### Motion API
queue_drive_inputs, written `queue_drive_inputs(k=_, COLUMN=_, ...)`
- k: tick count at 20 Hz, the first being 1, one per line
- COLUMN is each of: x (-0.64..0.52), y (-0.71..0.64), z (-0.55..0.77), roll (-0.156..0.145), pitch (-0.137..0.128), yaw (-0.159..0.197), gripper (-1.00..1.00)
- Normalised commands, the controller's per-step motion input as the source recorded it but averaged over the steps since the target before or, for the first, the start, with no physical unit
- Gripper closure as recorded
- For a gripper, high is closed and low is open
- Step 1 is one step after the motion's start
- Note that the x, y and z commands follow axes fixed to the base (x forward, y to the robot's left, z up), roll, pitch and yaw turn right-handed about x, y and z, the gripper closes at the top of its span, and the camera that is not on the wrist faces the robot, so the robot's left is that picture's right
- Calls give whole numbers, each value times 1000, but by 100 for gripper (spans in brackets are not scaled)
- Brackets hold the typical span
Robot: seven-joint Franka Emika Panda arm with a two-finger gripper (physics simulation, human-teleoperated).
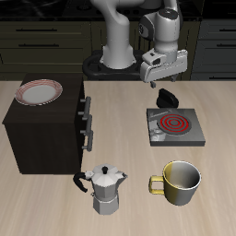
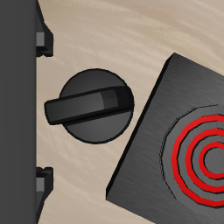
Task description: Turn off the flat stove
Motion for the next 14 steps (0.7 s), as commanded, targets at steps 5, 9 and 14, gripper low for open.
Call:
queue_drive_inputs(k=5, x=72, y=26, z=-157, roll=20, pitch=14, yaw=7, gripper=-100)
queue_drive_inputs(k=9, x=53, y=-65, z=-60, roll=16, pitch=4, yaw=-4, gripper=-100)
queue_drive_inputs(k=14, x=37, y=74, z=-136, roll=-12, pitch=6, yaw=14, gripper=-100)
